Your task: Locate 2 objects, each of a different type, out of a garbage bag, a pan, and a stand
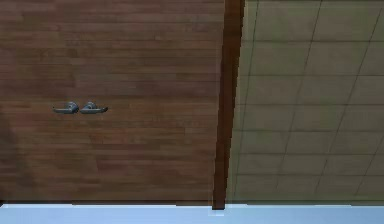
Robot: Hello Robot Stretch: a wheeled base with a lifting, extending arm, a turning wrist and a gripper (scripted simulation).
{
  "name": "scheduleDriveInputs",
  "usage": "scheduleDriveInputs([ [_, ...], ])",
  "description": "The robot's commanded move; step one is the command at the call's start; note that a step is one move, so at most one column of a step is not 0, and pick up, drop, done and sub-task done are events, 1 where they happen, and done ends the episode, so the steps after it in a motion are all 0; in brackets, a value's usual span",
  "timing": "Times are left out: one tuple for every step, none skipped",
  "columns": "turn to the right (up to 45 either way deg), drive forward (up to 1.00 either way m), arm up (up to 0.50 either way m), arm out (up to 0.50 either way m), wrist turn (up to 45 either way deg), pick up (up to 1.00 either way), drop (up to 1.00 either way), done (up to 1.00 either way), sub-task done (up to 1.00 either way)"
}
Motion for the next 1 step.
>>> scheduleDriveInputs([
  [0.0,0.15,0.0,0.0,0.0,0.0,0.0,0.0,0.0],
])
